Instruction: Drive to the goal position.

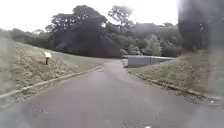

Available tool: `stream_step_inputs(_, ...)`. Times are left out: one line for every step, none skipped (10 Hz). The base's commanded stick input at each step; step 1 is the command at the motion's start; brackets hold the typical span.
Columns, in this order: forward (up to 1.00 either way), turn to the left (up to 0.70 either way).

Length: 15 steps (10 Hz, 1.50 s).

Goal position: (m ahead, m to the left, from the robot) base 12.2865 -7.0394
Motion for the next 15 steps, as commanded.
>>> stream_step_inputs(0.7, 0.0)
stream_step_inputs(0.7, 0.0)
stream_step_inputs(0.7, 0.0)
stream_step_inputs(0.7, 0.0)
stream_step_inputs(0.7, 0.0)
stream_step_inputs(0.7, 0.0)
stream_step_inputs(0.7, 0.0)
stream_step_inputs(0.7, 0.0)
stream_step_inputs(0.7, 0.0)
stream_step_inputs(0.7, 0.0)
stream_step_inputs(0.7, 0.0)
stream_step_inputs(0.7, 0.0)
stream_step_inputs(0.7, 0.0)
stream_step_inputs(0.7, 0.0)
stream_step_inputs(0.7, 0.0)
